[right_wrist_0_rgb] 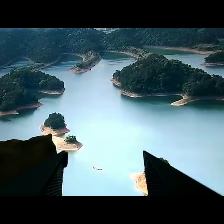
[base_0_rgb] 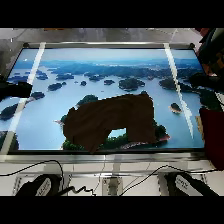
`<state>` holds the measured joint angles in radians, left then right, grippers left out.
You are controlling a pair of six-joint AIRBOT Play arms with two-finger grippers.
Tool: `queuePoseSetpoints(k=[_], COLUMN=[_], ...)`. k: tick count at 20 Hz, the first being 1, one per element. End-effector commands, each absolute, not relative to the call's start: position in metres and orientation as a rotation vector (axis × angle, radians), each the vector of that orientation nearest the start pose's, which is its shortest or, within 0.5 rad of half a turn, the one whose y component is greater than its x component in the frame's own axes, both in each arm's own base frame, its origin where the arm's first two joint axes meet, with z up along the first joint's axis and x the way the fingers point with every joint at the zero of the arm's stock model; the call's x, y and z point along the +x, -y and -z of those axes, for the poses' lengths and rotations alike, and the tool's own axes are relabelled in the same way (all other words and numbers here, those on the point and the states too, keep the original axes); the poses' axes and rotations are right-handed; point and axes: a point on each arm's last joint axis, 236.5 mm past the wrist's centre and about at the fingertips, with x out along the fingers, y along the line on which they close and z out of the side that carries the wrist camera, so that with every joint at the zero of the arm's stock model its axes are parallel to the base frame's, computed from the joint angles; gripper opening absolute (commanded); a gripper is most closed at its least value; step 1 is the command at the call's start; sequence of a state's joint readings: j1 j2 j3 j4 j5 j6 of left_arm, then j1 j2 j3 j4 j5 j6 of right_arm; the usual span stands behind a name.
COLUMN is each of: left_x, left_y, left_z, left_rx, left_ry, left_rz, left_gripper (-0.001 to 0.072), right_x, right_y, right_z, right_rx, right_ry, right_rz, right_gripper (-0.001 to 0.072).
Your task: Fold the clothes and pants, and hang the long-sleeved shirts on hangers.
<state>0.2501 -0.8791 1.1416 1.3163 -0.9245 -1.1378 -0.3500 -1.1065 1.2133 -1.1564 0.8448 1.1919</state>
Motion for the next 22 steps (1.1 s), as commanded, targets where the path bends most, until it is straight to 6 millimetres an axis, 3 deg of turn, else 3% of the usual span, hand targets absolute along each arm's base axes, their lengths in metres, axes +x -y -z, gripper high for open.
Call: queuePoseSetpoints(k=[1, 7, 12, 14, 16, 19, 22], left_x=[0.384, 0.392, 0.394, 0.396, 0.396, 0.381, 0.359], left_y=[-0.049, -0.054, -0.047, -0.033, -0.017, -0.002, 0.011], left_z=[-0.194, -0.203, -0.207, -0.211, -0.215, -0.196, -0.172], left_rx=[0.124, 0.129, 0.095, 0.025, -0.049, -0.069, -0.080], left_ry=[-0.628, -0.580, -0.560, -0.537, -0.527, -0.627, -0.760], left_rz=[0.041, 0.021, 0.039, 0.081, 0.132, 0.194, 0.252], left_gripper=[0.0675, 0.0675, 0.0675, 0.0675, 0.0675, 0.0675, 0.0675], right_x=[0.439, 0.439, 0.433, 0.415, 0.384, 0.347, 0.320], right_y=[0.084, 0.083, 0.071, 0.081, 0.093, 0.078, 0.067], right_z=[-0.157, -0.157, -0.156, -0.128, -0.080, -0.009, 0.027], right_rx=[0.133, 0.139, 0.170, 0.092, 0.039, 0.170, 0.205], right_ry=[-0.656, -0.654, -0.682, -0.811, -1.008, -1.170, -1.268], right_rz=[0.011, 0.008, -0.034, -0.016, 0.011, 0.013, 0.000], right_gripper=[0.0517, 0.0518, 0.0518, 0.0517, 0.0517, 0.0517, 0.0517])
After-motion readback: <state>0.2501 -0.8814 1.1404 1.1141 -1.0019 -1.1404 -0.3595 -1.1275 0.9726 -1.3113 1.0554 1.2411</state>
